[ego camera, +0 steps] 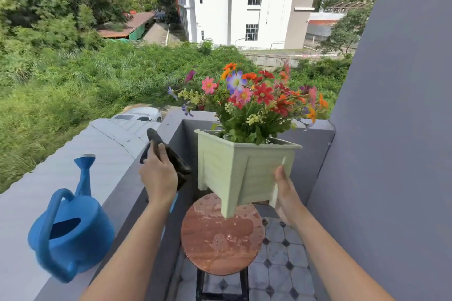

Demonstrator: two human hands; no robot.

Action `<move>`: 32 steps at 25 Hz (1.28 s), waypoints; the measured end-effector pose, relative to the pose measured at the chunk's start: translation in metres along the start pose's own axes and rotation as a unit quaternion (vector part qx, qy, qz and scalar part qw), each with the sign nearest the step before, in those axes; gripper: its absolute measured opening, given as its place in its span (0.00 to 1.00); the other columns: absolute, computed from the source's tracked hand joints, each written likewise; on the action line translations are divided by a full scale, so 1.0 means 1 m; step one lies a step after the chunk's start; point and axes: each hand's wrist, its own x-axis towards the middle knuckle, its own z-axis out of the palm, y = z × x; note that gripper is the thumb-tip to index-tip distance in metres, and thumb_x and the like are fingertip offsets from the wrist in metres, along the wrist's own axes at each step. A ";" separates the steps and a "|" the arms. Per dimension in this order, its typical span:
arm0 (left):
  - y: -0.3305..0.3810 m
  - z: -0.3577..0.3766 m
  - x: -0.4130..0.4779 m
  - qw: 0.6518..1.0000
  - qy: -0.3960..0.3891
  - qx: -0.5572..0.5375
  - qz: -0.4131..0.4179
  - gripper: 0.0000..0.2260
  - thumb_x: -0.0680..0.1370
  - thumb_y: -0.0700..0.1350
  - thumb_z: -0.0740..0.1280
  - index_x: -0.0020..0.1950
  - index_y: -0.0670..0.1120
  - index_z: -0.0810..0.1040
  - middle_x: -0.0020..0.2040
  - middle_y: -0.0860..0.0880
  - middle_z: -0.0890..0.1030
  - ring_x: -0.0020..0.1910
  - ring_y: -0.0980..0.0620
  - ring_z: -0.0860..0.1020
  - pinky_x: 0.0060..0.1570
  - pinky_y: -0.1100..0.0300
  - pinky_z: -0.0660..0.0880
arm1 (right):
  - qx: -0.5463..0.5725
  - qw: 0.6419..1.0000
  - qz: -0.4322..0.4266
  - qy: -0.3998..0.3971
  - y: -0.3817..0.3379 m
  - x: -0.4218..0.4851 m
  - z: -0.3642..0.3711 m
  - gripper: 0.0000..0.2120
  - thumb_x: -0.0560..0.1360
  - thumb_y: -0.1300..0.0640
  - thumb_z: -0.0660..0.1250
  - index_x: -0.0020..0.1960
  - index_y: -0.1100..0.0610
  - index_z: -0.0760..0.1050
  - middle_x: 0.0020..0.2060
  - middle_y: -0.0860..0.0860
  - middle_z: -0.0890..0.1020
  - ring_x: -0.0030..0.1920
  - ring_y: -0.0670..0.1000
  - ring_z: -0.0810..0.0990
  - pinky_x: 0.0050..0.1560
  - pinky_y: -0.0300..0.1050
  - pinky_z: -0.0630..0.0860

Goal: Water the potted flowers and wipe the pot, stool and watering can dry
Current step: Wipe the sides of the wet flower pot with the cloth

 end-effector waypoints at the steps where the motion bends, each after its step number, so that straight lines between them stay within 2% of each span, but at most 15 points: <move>1: 0.006 -0.003 -0.007 1.000 -0.012 -0.028 -0.004 0.19 0.83 0.49 0.51 0.68 0.42 0.71 0.60 0.37 0.78 0.60 0.35 0.73 0.58 0.48 0.66 | 0.005 1.000 -0.001 0.002 0.003 0.001 -0.003 0.54 0.55 0.22 0.67 0.72 0.53 0.65 0.71 0.51 0.71 0.72 0.52 0.67 0.73 0.62 0.60; 4: 0.028 -0.004 -0.055 0.985 -0.104 -0.138 0.017 0.20 0.82 0.54 0.50 0.69 0.50 0.70 0.65 0.50 0.75 0.65 0.47 0.72 0.65 0.48 0.66 | -0.021 1.000 -0.001 -0.009 0.000 -0.003 0.001 0.53 0.53 0.21 0.66 0.68 0.52 0.68 0.69 0.49 0.72 0.71 0.51 0.68 0.74 0.59 0.60; 6: 0.035 -0.003 -0.087 0.969 -0.175 -0.165 0.057 0.19 0.82 0.56 0.48 0.73 0.67 0.55 0.71 0.62 0.63 0.69 0.60 0.62 0.71 0.53 0.59 | -0.032 0.999 0.002 -0.024 -0.004 -0.005 0.005 0.49 0.52 0.20 0.65 0.64 0.48 0.68 0.67 0.48 0.73 0.69 0.50 0.70 0.74 0.57 0.61; 8: 0.031 0.000 -0.088 0.962 -0.201 -0.159 0.100 0.18 0.81 0.57 0.45 0.67 0.74 0.45 0.75 0.65 0.52 0.73 0.63 0.53 0.74 0.53 0.50 | -0.042 0.998 0.001 -0.038 -0.004 -0.004 0.003 0.47 0.53 0.21 0.65 0.64 0.47 0.70 0.65 0.48 0.76 0.68 0.50 0.72 0.72 0.56 0.64; 9: 0.027 0.002 -0.077 0.962 -0.196 -0.162 0.101 0.18 0.81 0.57 0.45 0.68 0.74 0.46 0.77 0.63 0.50 0.75 0.61 0.50 0.75 0.52 0.49 | -0.045 0.998 0.001 -0.041 -0.003 -0.004 0.002 0.48 0.54 0.21 0.65 0.65 0.48 0.69 0.65 0.48 0.76 0.67 0.50 0.72 0.71 0.57 0.65; 11: 0.021 0.005 -0.052 0.963 -0.175 -0.185 0.090 0.19 0.82 0.55 0.44 0.73 0.67 0.54 0.77 0.59 0.57 0.75 0.57 0.56 0.75 0.49 0.54 | -0.057 0.997 0.006 -0.053 -0.004 -0.003 0.001 0.51 0.54 0.20 0.65 0.69 0.50 0.67 0.65 0.49 0.76 0.67 0.50 0.72 0.72 0.58 0.64; 13: 0.023 0.006 -0.046 0.959 -0.157 -0.206 0.113 0.18 0.83 0.54 0.44 0.68 0.63 0.65 0.73 0.57 0.65 0.73 0.58 0.61 0.73 0.52 0.58 | -0.072 0.996 -0.007 -0.058 -0.008 -0.003 0.002 0.48 0.51 0.20 0.65 0.63 0.48 0.71 0.59 0.48 0.79 0.62 0.47 0.76 0.67 0.51 0.70; 16: 0.030 0.002 -0.070 0.951 -0.182 -0.214 0.131 0.14 0.81 0.58 0.47 0.57 0.67 0.70 0.72 0.70 0.58 0.67 0.76 0.59 0.62 0.78 0.57 | -0.099 0.993 -0.027 -0.058 -0.012 -0.002 0.003 0.46 0.49 0.19 0.64 0.58 0.47 0.73 0.58 0.51 0.79 0.60 0.45 0.77 0.61 0.47 0.74; 18: 0.028 0.002 -0.076 0.948 -0.191 -0.210 0.143 0.13 0.80 0.57 0.49 0.60 0.65 0.70 0.70 0.73 0.54 0.62 0.83 0.56 0.56 0.82 0.57 | -0.097 0.993 -0.022 -0.065 -0.011 -0.005 0.003 0.43 0.49 0.19 0.64 0.54 0.46 0.73 0.60 0.51 0.78 0.60 0.47 0.77 0.63 0.47 0.71; 22: 0.020 0.009 -0.041 0.966 -0.162 -0.186 0.078 0.18 0.83 0.53 0.47 0.72 0.62 0.61 0.77 0.59 0.54 0.71 0.69 0.55 0.63 0.68 0.53 | -0.069 0.995 -0.008 -0.073 -0.006 -0.012 0.005 0.44 0.43 0.18 0.64 0.52 0.42 0.70 0.51 0.37 0.77 0.51 0.34 0.75 0.64 0.41 0.66; 25: 0.011 0.012 -0.050 0.973 -0.163 -0.162 0.026 0.20 0.82 0.55 0.45 0.75 0.65 0.50 0.78 0.58 0.54 0.76 0.55 0.55 0.68 0.60 0.56 | -0.054 0.995 -0.016 -0.080 -0.004 -0.007 0.008 0.43 0.49 0.20 0.66 0.57 0.43 0.72 0.56 0.41 0.80 0.58 0.40 0.78 0.68 0.49 0.70; 26: 0.009 0.011 -0.065 0.969 -0.180 -0.168 0.027 0.21 0.82 0.56 0.45 0.75 0.65 0.48 0.77 0.59 0.53 0.76 0.56 0.53 0.71 0.58 0.55 | -0.057 0.995 -0.020 -0.078 -0.005 -0.005 0.009 0.42 0.52 0.20 0.65 0.58 0.43 0.72 0.58 0.43 0.79 0.61 0.44 0.77 0.70 0.53 0.68; 28: 0.009 0.005 -0.096 0.954 -0.216 -0.198 0.058 0.20 0.81 0.57 0.45 0.72 0.67 0.48 0.75 0.65 0.52 0.74 0.66 0.53 0.71 0.65 0.54 | -0.064 0.995 -0.031 -0.067 -0.010 0.000 0.009 0.43 0.53 0.21 0.65 0.60 0.45 0.72 0.59 0.44 0.79 0.62 0.44 0.76 0.71 0.53 0.67; 30: 0.009 -0.001 -0.106 0.942 -0.225 -0.222 0.109 0.17 0.80 0.58 0.46 0.69 0.70 0.52 0.72 0.70 0.54 0.70 0.74 0.53 0.68 0.75 0.53 | -0.058 0.996 -0.033 -0.066 -0.012 0.005 0.009 0.46 0.50 0.20 0.66 0.60 0.46 0.71 0.59 0.43 0.78 0.57 0.38 0.77 0.66 0.44 0.72; 32: 0.011 -0.005 -0.095 0.938 -0.224 -0.209 0.162 0.16 0.79 0.60 0.47 0.67 0.71 0.53 0.71 0.70 0.54 0.71 0.74 0.51 0.67 0.77 0.51 | -0.050 0.996 -0.034 -0.065 -0.010 0.004 0.012 0.44 0.49 0.20 0.65 0.58 0.44 0.71 0.58 0.42 0.78 0.57 0.37 0.77 0.63 0.39 0.73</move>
